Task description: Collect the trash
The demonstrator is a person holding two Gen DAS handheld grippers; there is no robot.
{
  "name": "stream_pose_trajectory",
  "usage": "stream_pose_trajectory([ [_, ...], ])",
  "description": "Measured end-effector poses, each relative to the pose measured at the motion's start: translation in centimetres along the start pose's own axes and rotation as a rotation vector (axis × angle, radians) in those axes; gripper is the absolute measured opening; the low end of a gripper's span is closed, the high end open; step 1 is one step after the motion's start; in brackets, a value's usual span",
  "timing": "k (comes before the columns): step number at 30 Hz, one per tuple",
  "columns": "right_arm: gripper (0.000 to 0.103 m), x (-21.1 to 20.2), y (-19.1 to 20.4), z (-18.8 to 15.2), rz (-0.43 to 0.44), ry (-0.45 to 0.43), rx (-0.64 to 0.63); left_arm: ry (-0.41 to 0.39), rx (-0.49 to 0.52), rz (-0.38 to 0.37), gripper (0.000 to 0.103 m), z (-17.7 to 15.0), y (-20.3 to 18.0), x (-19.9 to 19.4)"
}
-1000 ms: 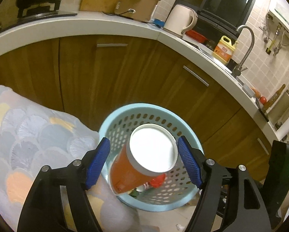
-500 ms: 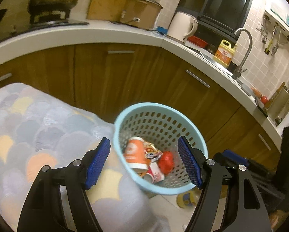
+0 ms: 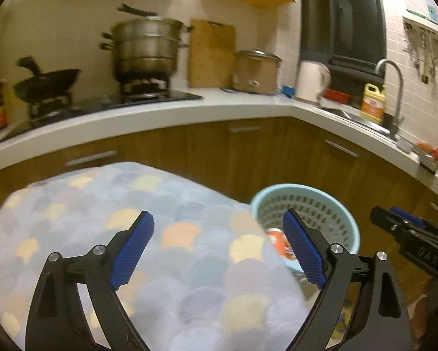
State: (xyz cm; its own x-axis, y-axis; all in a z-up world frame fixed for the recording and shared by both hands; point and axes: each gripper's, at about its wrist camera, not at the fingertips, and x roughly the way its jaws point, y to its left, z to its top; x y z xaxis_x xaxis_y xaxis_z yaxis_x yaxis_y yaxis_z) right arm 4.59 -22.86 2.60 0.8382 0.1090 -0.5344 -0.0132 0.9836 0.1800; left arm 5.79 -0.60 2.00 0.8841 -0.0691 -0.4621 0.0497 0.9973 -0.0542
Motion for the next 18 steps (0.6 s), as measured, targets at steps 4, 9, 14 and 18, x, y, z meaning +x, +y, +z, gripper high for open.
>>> stream_pose_trajectory([
  [4, 0.054, -1.0, 1.5, -0.5, -0.054, -0.046, -0.045, -0.040, 0.029, 0.048, 0.087, -1.0, 0.7, -0.7],
  [9, 0.056, -1.3, 2.6, -0.4, -0.069, -0.074, -0.060, -0.032, 0.033, 0.071, 0.087, -2.0, 1.5, -0.1],
  [14, 0.056, -1.8, 3.8, -0.8, -0.128, -0.112, -0.105, -0.025, -0.005, 0.057, 0.088, -1.9, 2.2, -0.3],
  [18, 0.057, -2.1, 4.3, -0.8, -0.117, -0.119, -0.110, -0.037, -0.012, 0.072, 0.089, -2.0, 2.5, -0.6],
])
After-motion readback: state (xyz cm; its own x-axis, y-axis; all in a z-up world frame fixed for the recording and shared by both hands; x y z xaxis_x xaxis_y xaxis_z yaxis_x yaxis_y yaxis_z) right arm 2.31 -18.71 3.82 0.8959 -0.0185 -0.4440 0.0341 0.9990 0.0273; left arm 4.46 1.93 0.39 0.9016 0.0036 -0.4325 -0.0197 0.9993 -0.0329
